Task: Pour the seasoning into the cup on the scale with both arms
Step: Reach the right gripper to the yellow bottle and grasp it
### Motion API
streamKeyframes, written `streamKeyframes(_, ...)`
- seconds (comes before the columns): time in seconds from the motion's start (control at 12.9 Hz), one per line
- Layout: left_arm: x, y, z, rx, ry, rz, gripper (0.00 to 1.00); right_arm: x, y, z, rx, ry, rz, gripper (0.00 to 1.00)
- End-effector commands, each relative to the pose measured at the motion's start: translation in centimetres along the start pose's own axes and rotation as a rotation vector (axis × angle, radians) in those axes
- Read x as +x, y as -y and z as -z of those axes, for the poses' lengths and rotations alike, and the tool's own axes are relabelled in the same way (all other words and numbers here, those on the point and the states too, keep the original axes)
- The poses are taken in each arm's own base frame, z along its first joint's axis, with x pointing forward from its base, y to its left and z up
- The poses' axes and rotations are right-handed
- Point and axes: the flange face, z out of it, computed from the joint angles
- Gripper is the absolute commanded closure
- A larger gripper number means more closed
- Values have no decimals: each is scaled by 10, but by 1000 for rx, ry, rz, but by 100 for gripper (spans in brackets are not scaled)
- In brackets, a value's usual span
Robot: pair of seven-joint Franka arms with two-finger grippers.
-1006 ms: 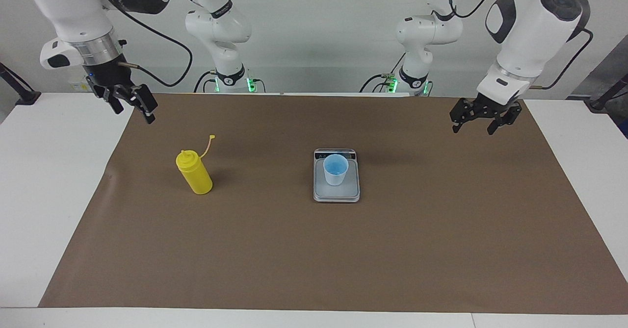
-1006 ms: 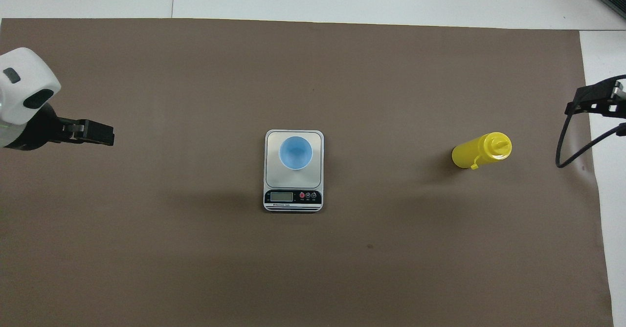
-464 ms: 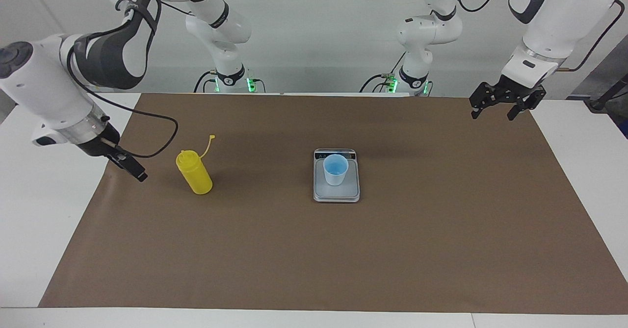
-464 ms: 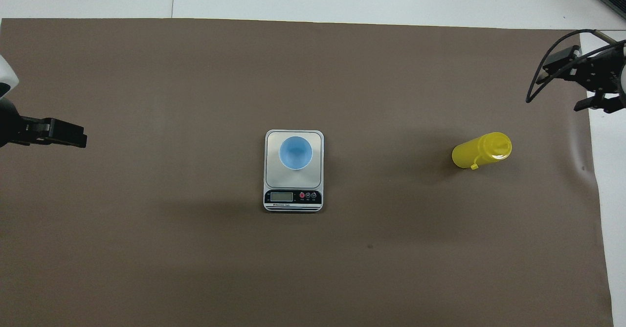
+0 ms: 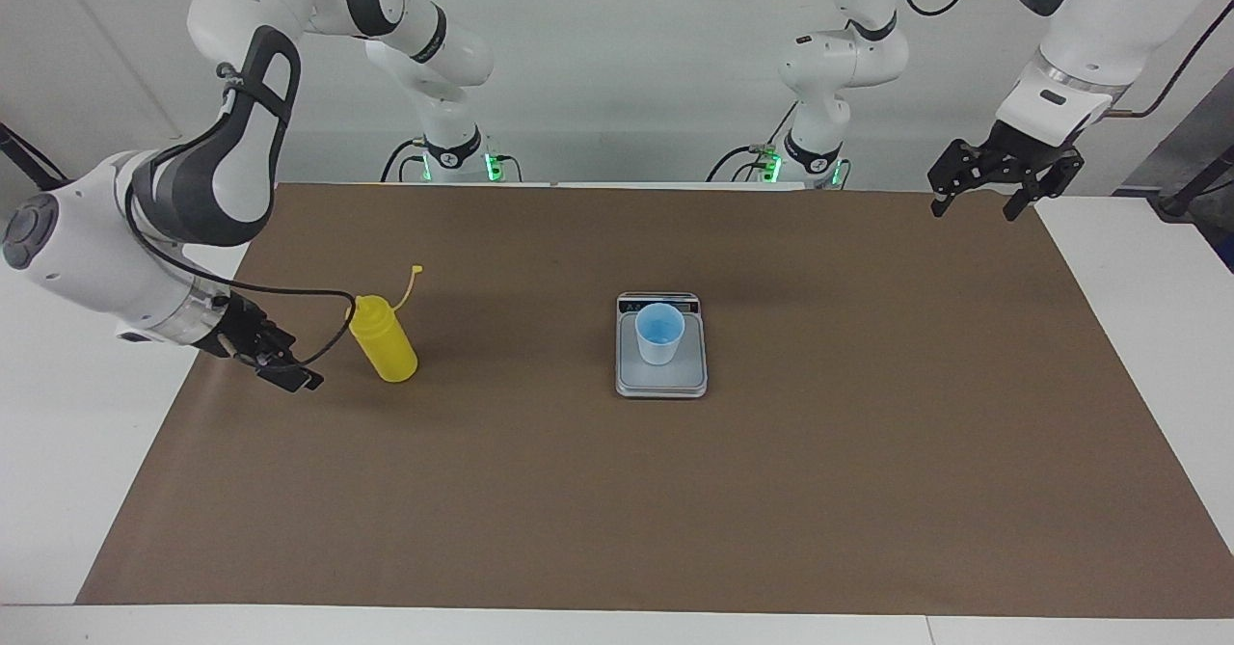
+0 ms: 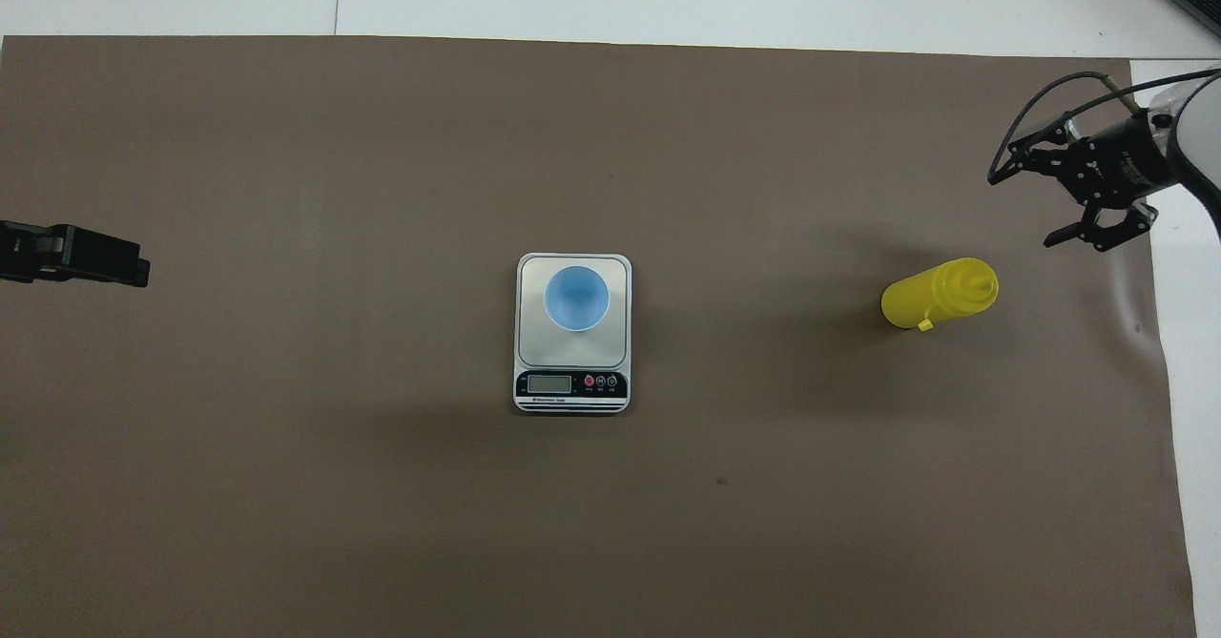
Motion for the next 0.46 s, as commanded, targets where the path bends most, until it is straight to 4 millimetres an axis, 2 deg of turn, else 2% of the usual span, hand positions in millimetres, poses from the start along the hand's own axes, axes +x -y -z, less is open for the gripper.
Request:
streamKeyframes(0.0, 10, 1, 10, -33, -9, 58, 0, 10, -12, -29, 2, 94, -56, 0)
streamKeyframes(0.15, 9, 1, 6, -32, -10, 71, 0, 8, -18, -53, -16, 149, -104, 0)
streamKeyframes(0.23, 8, 0, 5, -33, -3, 68, 0, 5, -23, -71, -33, 186, -153, 0)
streamKeyframes(0.39, 5, 1, 2, -23, 12, 52, 0, -2, -27, -84, -28, 228, -172, 0)
